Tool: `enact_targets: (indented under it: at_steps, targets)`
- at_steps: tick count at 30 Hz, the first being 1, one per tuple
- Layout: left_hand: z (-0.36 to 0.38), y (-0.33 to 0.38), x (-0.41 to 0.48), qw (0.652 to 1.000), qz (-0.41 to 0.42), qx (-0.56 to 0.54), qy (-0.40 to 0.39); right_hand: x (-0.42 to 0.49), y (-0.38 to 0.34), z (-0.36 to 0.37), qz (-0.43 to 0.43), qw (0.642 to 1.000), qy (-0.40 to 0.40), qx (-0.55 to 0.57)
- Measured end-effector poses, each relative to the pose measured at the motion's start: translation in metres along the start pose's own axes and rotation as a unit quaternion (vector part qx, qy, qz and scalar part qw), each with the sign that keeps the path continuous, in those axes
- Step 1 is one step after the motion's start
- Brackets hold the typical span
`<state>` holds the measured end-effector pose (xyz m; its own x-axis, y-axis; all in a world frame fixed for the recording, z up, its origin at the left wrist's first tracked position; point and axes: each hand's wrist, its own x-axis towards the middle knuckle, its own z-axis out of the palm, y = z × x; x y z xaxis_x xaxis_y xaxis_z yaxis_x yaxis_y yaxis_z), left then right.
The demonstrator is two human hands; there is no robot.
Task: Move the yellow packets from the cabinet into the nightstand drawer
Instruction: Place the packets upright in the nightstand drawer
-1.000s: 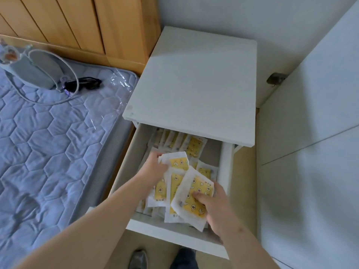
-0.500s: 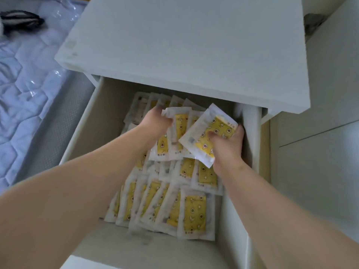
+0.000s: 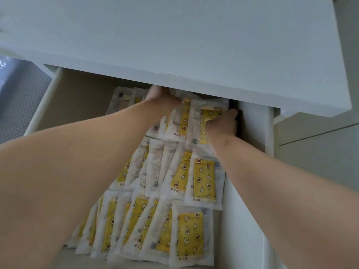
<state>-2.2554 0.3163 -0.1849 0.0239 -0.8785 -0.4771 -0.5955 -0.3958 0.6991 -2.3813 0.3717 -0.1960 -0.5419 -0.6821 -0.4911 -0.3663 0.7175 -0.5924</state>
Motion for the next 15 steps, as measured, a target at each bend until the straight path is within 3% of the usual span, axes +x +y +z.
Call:
enact_targets:
  at_steps: [3, 5, 7, 9, 13, 15]
  targets:
    - [0.007, -0.006, -0.007, 0.989, 0.063, 0.137, 0.006, 0.0, 0.002, 0.005, 0.009, 0.999, -0.024, -0.043]
    - [0.009, -0.01, -0.014, 0.954, 0.133, 0.267, 0.015, -0.007, 0.004, 0.005, -0.046, 0.991, -0.022, -0.123]
    - [0.01, -0.02, -0.011, 0.909, 0.19, 0.372, 0.009, -0.01, 0.005, 0.005, -0.138, 0.961, -0.03, -0.238]
    - [0.011, -0.028, -0.005, 0.899, 0.201, 0.389, -0.03, -0.007, 0.004, 0.004, -0.176, 0.935, -0.069, -0.302]
    - [0.017, -0.043, -0.001, 0.885, 0.192, 0.413, -0.094, 0.002, 0.004, 0.009, -0.072, 0.961, -0.143, -0.224]
    - [0.018, -0.048, -0.002, 0.872, 0.205, 0.436, -0.089, 0.0, 0.009, 0.013, -0.072, 0.965, -0.145, -0.206]
